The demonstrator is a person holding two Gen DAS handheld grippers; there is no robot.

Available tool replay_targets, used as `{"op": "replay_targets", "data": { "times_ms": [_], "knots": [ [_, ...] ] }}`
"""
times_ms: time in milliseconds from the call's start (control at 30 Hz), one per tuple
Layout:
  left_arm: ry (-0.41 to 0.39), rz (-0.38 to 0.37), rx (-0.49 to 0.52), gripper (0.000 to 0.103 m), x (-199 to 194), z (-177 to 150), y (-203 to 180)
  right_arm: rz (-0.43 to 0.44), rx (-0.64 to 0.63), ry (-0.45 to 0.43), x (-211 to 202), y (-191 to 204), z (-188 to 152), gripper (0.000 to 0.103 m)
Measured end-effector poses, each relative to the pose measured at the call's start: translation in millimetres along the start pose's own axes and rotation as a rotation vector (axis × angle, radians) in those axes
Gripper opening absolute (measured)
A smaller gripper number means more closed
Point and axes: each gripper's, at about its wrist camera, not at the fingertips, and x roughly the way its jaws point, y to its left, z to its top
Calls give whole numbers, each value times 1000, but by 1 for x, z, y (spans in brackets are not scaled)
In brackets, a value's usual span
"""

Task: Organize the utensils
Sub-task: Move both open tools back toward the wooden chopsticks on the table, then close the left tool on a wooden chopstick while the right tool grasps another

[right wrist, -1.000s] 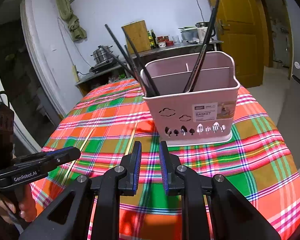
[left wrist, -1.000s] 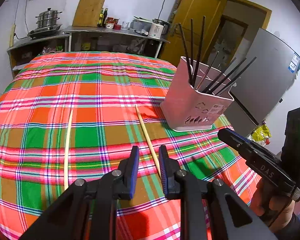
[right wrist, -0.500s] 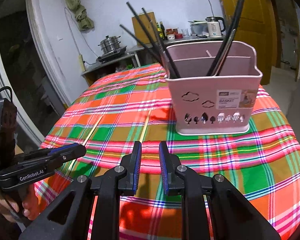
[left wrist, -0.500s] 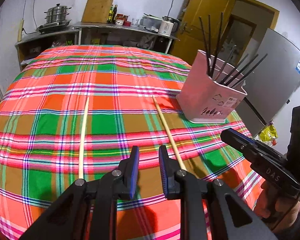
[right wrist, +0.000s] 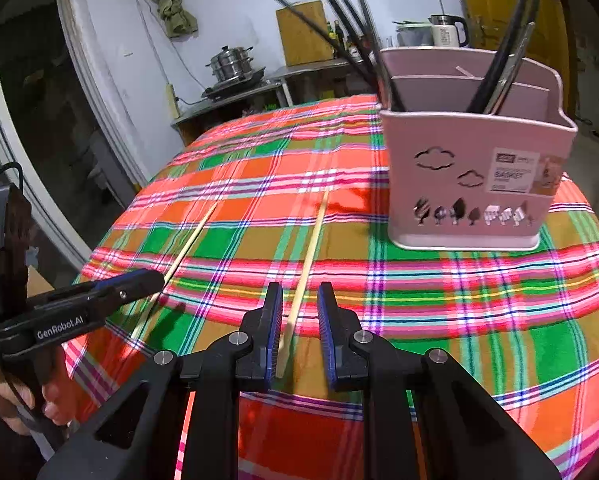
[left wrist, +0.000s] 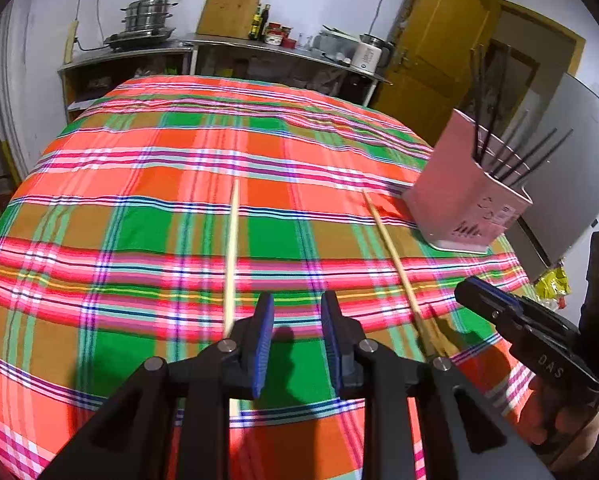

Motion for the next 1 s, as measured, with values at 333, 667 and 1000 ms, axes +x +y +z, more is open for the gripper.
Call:
{"op": "replay_targets", "data": {
  "times_ms": [333,667,1000],
  "knots": [
    [14,36,-27,26,10,1,21,-4,-6,40,15,5,-1,18],
    [37,86,-12,25,30,19,30,-34,-27,65,38,10,13,18],
    [71,85,8,25,54,31,32,-78,-39,95,67,8,33,18]
  ]
}}
